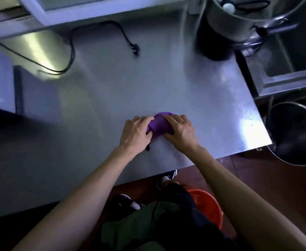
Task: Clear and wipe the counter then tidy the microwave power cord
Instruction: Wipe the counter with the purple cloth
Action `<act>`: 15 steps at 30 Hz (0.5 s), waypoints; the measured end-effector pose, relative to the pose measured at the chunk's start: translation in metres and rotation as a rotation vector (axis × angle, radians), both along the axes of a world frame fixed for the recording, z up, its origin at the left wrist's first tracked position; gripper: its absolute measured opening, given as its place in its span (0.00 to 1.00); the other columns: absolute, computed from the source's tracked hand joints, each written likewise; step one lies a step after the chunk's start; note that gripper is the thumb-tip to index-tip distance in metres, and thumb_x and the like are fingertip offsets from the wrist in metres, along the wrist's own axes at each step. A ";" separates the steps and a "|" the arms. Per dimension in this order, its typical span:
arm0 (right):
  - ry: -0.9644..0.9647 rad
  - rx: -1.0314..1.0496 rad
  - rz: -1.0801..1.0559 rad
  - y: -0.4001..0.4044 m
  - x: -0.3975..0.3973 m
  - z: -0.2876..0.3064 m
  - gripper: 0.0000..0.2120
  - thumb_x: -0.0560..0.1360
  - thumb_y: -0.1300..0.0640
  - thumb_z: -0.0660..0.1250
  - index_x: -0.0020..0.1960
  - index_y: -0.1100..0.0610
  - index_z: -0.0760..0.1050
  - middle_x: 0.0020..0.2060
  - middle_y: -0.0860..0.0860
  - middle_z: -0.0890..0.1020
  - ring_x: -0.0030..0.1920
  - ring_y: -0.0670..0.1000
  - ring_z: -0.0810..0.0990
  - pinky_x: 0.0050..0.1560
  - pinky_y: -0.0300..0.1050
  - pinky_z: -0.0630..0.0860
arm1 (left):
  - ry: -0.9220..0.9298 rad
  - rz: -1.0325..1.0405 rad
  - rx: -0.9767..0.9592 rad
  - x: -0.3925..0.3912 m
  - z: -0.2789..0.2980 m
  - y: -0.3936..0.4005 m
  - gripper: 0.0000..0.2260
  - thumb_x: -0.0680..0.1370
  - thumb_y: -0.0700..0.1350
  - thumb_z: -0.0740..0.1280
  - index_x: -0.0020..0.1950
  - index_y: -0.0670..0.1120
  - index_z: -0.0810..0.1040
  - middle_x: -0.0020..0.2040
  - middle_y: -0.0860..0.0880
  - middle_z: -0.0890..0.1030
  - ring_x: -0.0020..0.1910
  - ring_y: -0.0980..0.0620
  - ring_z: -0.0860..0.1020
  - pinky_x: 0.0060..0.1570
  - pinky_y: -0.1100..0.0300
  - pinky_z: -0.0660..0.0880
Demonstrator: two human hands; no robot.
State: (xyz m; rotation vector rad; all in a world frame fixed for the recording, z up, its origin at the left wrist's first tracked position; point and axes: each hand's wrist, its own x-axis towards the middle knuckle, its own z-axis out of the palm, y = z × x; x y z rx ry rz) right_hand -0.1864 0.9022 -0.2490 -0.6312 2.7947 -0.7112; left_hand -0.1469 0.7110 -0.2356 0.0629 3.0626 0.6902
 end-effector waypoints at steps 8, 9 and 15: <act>0.161 -0.087 0.241 -0.167 0.067 0.037 0.30 0.67 0.55 0.75 0.69 0.56 0.74 0.59 0.56 0.81 0.53 0.62 0.75 0.53 0.56 0.76 | 0.204 0.228 0.024 0.119 0.039 -0.158 0.20 0.70 0.41 0.75 0.61 0.46 0.78 0.50 0.49 0.83 0.48 0.44 0.79 0.49 0.49 0.75; 0.180 -0.092 0.276 -0.189 0.077 0.042 0.30 0.67 0.55 0.75 0.68 0.56 0.75 0.59 0.56 0.81 0.53 0.62 0.75 0.53 0.56 0.76 | 0.224 0.250 0.023 0.136 0.044 -0.178 0.21 0.70 0.41 0.76 0.61 0.47 0.78 0.50 0.49 0.83 0.48 0.44 0.79 0.49 0.49 0.75; 0.272 -0.151 0.472 -0.317 0.135 0.081 0.30 0.67 0.55 0.74 0.68 0.55 0.75 0.59 0.55 0.81 0.52 0.61 0.76 0.51 0.55 0.77 | 0.299 0.411 0.028 0.228 0.075 -0.291 0.18 0.72 0.42 0.73 0.61 0.47 0.78 0.51 0.50 0.83 0.48 0.46 0.79 0.50 0.48 0.76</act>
